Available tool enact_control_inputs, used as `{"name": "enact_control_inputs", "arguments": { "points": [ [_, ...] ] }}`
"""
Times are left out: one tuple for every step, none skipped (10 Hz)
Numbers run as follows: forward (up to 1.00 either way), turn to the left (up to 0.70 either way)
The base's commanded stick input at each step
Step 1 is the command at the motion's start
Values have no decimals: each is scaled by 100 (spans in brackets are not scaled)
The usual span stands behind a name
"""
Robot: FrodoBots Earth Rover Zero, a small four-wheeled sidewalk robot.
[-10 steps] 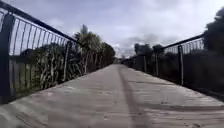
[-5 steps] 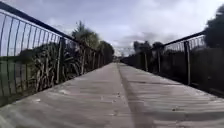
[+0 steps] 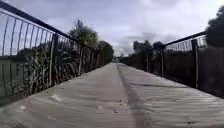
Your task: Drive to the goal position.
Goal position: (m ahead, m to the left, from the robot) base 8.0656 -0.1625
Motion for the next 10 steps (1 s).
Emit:
{"name": "enact_control_inputs", "arguments": {
  "points": [
    [70, 0],
    [70, 0],
    [70, 0],
    [70, -1],
    [70, -1],
    [70, -2],
    [70, 0],
    [70, 0],
    [70, 0],
    [70, 0]
  ]
}}
